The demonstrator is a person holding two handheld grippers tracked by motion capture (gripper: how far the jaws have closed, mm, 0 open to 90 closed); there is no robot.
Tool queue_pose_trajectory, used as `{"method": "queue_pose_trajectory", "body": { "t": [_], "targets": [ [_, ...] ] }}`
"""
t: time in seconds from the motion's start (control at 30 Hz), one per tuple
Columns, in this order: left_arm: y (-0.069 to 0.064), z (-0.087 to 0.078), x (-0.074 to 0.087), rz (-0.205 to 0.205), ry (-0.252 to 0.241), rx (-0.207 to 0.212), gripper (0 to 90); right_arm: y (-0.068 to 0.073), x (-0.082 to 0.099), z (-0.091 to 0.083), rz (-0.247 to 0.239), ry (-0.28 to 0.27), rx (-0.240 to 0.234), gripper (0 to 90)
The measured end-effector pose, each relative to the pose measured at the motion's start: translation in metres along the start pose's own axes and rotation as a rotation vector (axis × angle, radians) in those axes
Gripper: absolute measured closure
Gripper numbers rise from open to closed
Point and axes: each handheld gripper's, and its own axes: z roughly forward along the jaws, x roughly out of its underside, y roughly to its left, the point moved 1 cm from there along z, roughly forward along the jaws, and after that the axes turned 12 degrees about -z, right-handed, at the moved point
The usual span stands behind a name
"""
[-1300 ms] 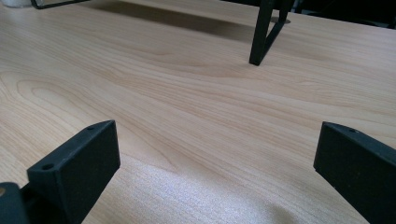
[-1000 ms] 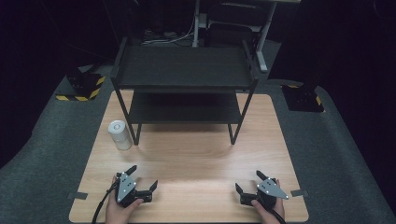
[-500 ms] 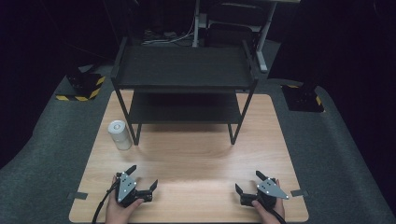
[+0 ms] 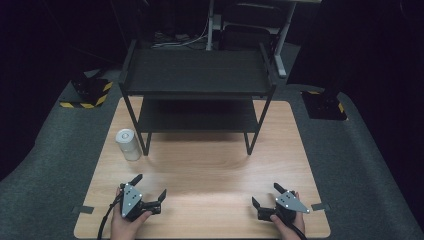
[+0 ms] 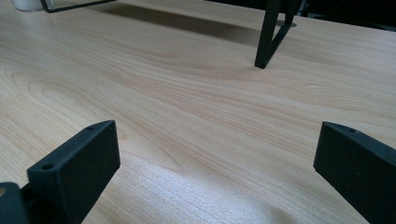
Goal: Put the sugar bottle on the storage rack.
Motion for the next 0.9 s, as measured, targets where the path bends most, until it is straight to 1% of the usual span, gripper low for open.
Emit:
{"method": "queue_pose_trajectory", "body": {
  "t": [0.07, 0.1, 0.13, 0.23, 0.27, 0.3, 0.33, 0.43, 0.47, 0.5, 0.53, 0.57, 0.6, 0.63, 0.67, 0.7, 0.73, 0.8, 0.83, 0.87, 0.9],
  "targets": [
    [-0.001, -0.004, -0.007, -0.001, -0.022, -0.011, 0.4, 0.000, 0.000, 0.000, 0.000, -0.001, 0.001, 0.1],
    [-0.001, -0.005, -0.010, 0.010, -0.029, -0.020, 0.4, 0.000, 0.000, 0.000, 0.001, -0.002, 0.002, 0.1],
    [-0.001, -0.005, -0.010, 0.010, -0.029, -0.020, 0.4, 0.000, 0.000, 0.000, 0.001, -0.002, 0.002, 0.1],
    [0.000, -0.008, -0.019, 0.008, -0.048, -0.057, 0.5, 0.000, 0.001, 0.000, 0.005, -0.004, 0.004, 0.1],
    [0.000, -0.008, -0.019, 0.008, -0.048, -0.057, 0.4, 0.000, 0.001, 0.000, 0.005, -0.004, 0.004, 0.1],
    [0.003, -0.008, -0.024, 0.005, -0.056, -0.073, 0.4, 0.001, 0.001, -0.001, 0.007, -0.005, 0.006, 0.1],
    [0.003, -0.008, -0.024, 0.005, -0.056, -0.073, 0.4, 0.001, 0.001, -0.001, 0.007, -0.005, 0.006, 0.1],
    [0.008, -0.008, -0.030, 0.009, -0.064, -0.099, 0.4, 0.000, 0.001, -0.001, 0.010, -0.006, 0.005, 0.1],
    [0.010, -0.006, -0.032, 0.009, -0.068, -0.126, 0.5, 0.001, 0.001, -0.001, 0.009, -0.006, 0.005, 0.1],
    [0.013, -0.005, -0.033, 0.000, -0.069, -0.139, 0.4, 0.001, 0.001, -0.001, 0.010, -0.006, 0.005, 0.1],
    [0.013, -0.005, -0.033, 0.000, -0.069, -0.139, 0.5, 0.001, 0.001, -0.001, 0.010, -0.006, 0.005, 0.1],
    [0.017, -0.002, -0.035, -0.008, -0.068, -0.168, 0.5, 0.001, 0.001, -0.001, 0.009, -0.008, 0.007, 0.1],
    [0.017, -0.002, -0.035, -0.008, -0.068, -0.168, 0.5, 0.001, 0.001, -0.001, 0.009, -0.008, 0.007, 0.1],
    [0.021, 0.003, -0.035, -0.019, -0.066, -0.201, 0.6, 0.001, 0.001, -0.001, 0.009, -0.007, 0.008, 0.1],
    [0.021, 0.003, -0.035, -0.019, -0.066, -0.201, 0.7, 0.001, 0.001, -0.001, 0.009, -0.007, 0.008, 0.1],
    [0.022, 0.006, -0.036, -0.026, -0.063, -0.216, 0.7, 0.001, 0.001, -0.001, 0.009, -0.007, 0.008, 0.1],
    [0.027, 0.011, -0.036, -0.040, -0.058, -0.227, 0.7, 0.001, 0.001, -0.001, 0.009, -0.006, 0.009, 0.1],
    [0.032, 0.018, -0.036, -0.043, -0.053, -0.252, 1.0, 0.001, 0.001, -0.001, 0.008, -0.007, 0.009, 0.1],
    [0.032, 0.018, -0.036, -0.043, -0.053, -0.252, 1.1, 0.001, 0.001, -0.001, 0.008, -0.007, 0.010, 0.1],
    [0.036, 0.024, -0.035, -0.052, -0.046, -0.275, 1.5, 0.002, 0.001, -0.001, 0.007, -0.007, 0.010, 0.1],
    [0.040, 0.029, -0.035, -0.069, -0.048, -0.288, 2.4, 0.002, 0.001, -0.001, 0.006, -0.008, 0.010, 0.1]
  ]
}}
